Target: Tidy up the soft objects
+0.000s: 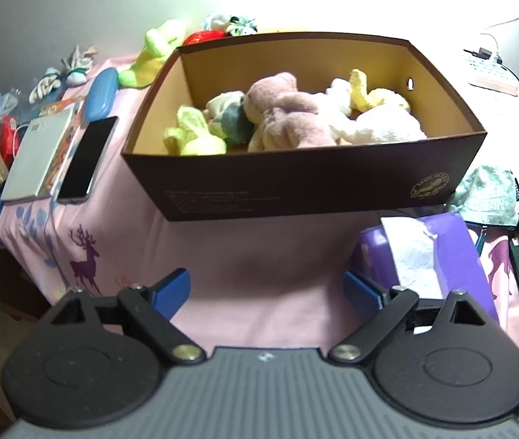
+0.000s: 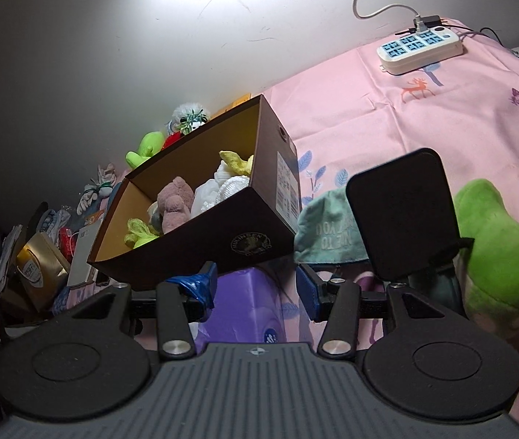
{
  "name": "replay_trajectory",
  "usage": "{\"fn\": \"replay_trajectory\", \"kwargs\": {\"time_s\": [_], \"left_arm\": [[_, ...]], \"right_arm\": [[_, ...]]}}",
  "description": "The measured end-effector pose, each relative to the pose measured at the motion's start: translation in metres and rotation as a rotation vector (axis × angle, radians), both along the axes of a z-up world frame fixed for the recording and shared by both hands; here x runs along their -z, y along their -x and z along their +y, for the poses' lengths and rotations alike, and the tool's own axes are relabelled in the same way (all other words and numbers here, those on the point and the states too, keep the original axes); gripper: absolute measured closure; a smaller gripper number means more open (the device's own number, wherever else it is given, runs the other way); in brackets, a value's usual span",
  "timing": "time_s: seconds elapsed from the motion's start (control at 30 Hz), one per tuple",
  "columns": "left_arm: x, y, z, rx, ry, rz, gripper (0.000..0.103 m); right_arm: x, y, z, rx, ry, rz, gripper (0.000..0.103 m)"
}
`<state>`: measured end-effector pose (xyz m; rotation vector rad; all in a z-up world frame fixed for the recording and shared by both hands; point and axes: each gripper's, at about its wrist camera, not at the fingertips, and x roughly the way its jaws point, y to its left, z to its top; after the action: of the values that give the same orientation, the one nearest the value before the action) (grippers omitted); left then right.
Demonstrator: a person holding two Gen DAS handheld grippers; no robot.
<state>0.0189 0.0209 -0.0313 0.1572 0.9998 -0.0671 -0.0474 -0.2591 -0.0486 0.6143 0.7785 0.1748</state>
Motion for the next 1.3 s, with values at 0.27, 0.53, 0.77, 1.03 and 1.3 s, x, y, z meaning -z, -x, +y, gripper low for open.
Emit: {"fn": "replay_trajectory", "kwargs": {"time_s": [0.27, 0.53, 0.77, 1.03, 1.3], "left_arm": [[-0.005, -0.01, -0.017, 0.062, -0.008, -0.013, 0.01], [-0.003, -0.02, -0.022, 0.106, -0.001, -0.001, 0.01], [0.006, -0.026, -0.019, 0.115, 0.008, 0.028, 0.01], [0.009, -0.03, -0.016, 0.124, 0.001, 0.036, 0.01], [-0.002, -0.029, -0.024, 0.164, -0.003, 0.004, 0.01]], "right_arm": [[0.02, 0.017, -0.008, 0.068, -0.015, 0.069, 0.07], [0.032, 0.023, -0.007, 0.13, -0.028, 0.119, 0.07], [0.036, 0.022, 0.0, 0.143, -0.031, 0.149, 0.07], [0.041, 0.02, 0.007, 0.147, -0.03, 0.178, 0.07], [0.043, 0.025, 0.008, 0.163, -0.009, 0.204, 0.071]]}}
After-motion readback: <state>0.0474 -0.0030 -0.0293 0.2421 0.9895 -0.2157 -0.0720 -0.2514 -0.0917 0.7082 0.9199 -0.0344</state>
